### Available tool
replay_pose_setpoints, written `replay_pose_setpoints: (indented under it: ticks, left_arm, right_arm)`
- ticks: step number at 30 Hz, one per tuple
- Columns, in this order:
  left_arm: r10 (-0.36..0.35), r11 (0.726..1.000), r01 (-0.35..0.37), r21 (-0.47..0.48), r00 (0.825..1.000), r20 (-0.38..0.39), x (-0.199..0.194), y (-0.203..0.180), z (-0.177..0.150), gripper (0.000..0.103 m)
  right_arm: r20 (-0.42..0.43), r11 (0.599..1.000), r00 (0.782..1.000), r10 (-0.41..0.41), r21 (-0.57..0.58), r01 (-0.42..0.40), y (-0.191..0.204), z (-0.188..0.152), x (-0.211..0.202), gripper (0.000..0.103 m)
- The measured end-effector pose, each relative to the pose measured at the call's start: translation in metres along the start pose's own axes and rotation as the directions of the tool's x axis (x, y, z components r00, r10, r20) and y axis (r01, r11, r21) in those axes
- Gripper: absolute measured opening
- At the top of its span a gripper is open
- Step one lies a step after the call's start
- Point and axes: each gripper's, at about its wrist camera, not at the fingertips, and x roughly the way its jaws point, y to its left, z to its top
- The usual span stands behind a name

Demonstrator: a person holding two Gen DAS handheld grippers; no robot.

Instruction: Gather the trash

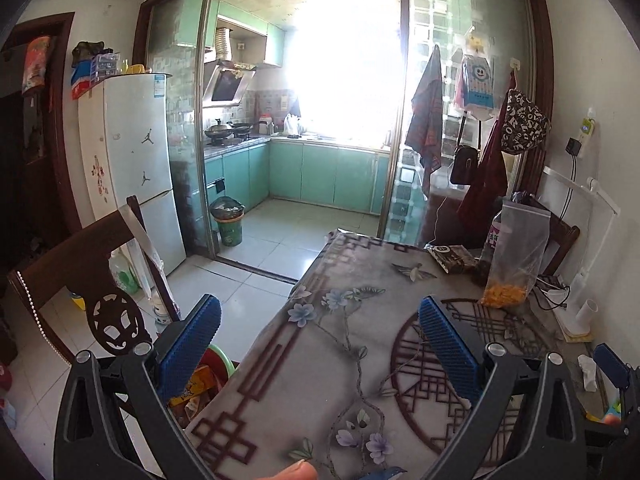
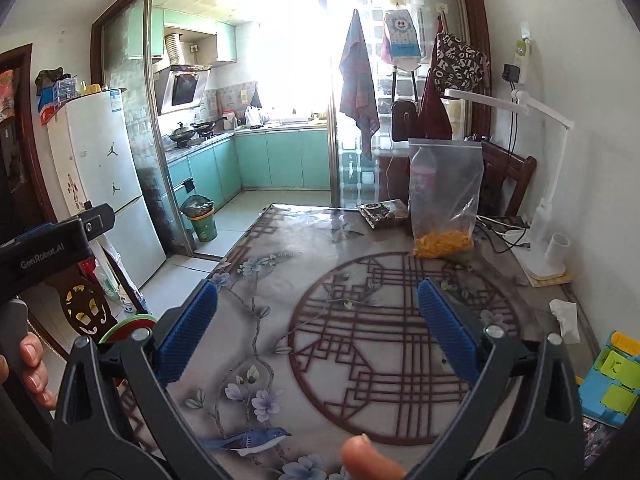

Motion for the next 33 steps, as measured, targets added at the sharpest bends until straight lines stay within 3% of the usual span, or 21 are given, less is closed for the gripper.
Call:
replay_pose_setpoints:
  ticks: [7, 33]
  left_arm:
    - [0.003, 1.0, -0.003, -0.029, 1.0, -0.003, -0.0016, -0.0005, 0.0021, 0.095]
    - [0.033, 0.999, -0.033, 0.01, 0.999, -0.005, -0.004, -0.0033, -0.002, 0.095]
  right_arm:
    - [0.007, 1.0, 1.0, -0.007, -0.015, 0.007, -0.0011, -0.0033, 0.0024, 0.099]
    - [0.009, 1.0, 1.0, -0.003, 0.013, 0.002, -0.0038, -0.0004, 0.0021, 0.099]
